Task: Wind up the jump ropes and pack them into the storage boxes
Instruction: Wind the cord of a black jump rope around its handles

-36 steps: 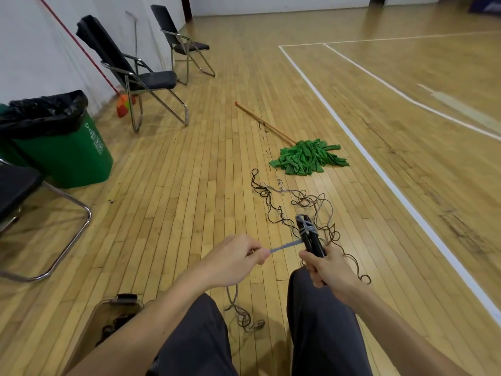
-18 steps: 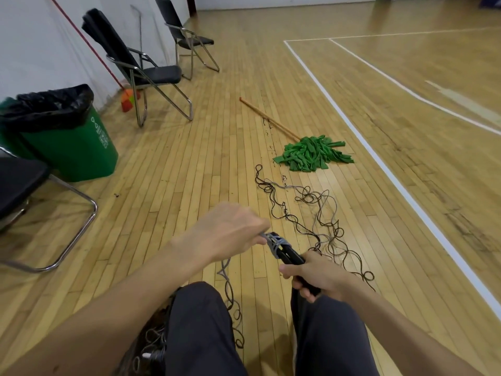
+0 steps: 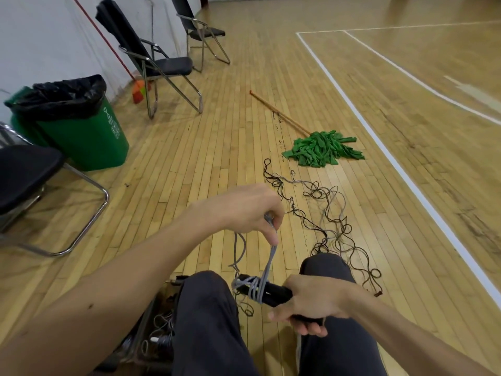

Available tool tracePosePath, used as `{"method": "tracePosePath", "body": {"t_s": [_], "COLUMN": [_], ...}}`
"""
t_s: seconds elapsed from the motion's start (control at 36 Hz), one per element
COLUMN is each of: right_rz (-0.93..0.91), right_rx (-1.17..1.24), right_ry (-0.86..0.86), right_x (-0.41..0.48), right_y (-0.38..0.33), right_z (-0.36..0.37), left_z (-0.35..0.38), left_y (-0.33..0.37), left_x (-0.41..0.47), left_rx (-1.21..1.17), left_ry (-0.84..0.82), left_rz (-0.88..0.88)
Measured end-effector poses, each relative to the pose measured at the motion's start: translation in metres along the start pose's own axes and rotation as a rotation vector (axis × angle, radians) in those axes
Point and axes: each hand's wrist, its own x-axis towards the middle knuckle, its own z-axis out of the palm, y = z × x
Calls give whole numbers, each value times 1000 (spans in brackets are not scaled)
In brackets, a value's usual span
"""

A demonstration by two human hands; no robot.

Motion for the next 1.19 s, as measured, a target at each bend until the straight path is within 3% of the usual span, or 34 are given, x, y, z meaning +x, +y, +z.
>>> {"method": "tracePosePath", "body": {"t_s": [0.28,0.58,0.67,0.72,0.81,0.86,0.92,1.0,1.08,1.19], "right_rz": [-83,-285,-349,-363,-361,-370,-374,-389,-421,-386], "right_rx": [-124,-148,-13,51,79,78,81,93,137,223], "right_ry": [-42,45,105,143,203,234,265,317,385,492], "right_x": [-20,-34,-38,-40,-40,-39,-39,-37,-35,-28], "right_y": [-13,-11,-12,-12,-10,-10,-11,-9,-7,-3], "right_z": [13,12,6,0,-9,-13,-16,-23,-31,-40], "left_z": [30,87,102,156,163,147,96,133,134,132], "left_y": [-27,-28,-30,-75,-69,-42,12,-13,-13,-2], "left_x": [14,14,18,35,30,12,-7,9,6,5], "left_rx": [-640,-1049,-1104,-1141,-938,-925,-954,-1266,-1287,-1298], "left_ry": [-176,-271,-242,-245,-171,-226,-160,-32,20,63], "left_rz": [13,-106,-121,-158,-404,-304,-308,-282,-201,-267]}}
